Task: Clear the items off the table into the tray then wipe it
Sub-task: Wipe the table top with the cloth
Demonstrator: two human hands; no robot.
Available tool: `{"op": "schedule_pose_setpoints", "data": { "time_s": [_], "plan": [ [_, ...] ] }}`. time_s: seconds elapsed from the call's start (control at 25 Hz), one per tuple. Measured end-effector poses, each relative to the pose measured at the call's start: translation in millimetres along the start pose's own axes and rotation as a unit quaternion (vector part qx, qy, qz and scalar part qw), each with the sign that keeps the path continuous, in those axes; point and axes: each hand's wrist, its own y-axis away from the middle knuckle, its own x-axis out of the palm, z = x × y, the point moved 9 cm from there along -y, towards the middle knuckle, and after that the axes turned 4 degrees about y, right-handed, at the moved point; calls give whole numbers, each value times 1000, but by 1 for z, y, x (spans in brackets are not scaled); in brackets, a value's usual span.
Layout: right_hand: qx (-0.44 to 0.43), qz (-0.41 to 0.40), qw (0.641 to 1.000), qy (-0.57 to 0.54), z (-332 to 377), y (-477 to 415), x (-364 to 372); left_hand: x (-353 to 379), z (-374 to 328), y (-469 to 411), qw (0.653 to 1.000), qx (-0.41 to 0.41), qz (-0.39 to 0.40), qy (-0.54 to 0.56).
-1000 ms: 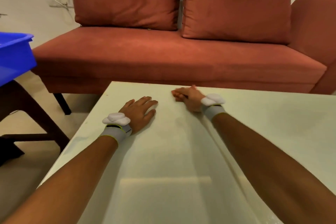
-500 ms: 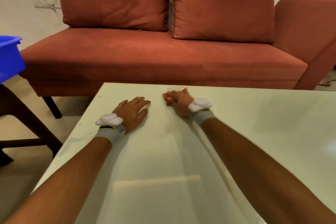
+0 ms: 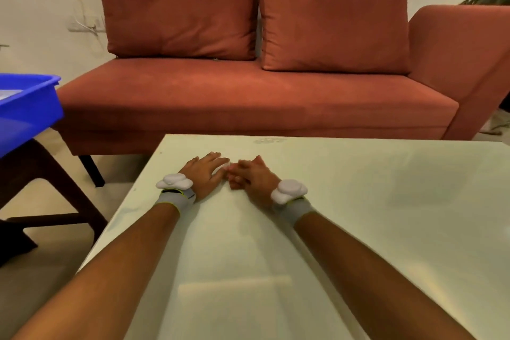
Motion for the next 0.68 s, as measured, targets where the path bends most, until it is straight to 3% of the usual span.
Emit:
{"op": "schedule_pose_setpoints", "data": {
  "time_s": [0.08,0.16,0.28,0.36,0.52,0.6,0.68],
  "plan": [
    [-52,17,996,-74,15,44,-7,-12,-4,7,1000,-16,-19,-6],
    [-51,45,991,-113,-12,75,-25,-15,-5,18,999,-40,-21,-12],
    [92,4,996,-14,-98,63,-45,-14,-12,45,996,-53,-2,74],
    [124,-8,992,10,-87,38,-39,-8,-23,63,991,-49,-7,128],
    [-58,53,994,-76,36,67,-9,-5,-29,82,974,-86,-76,197],
    [-153,86,981,-78,36,109,-25,-10,-29,86,969,-82,-100,209],
    [-107,126,985,-48,-14,127,-35,-7,-33,88,977,-70,-82,186]
  ]
}}
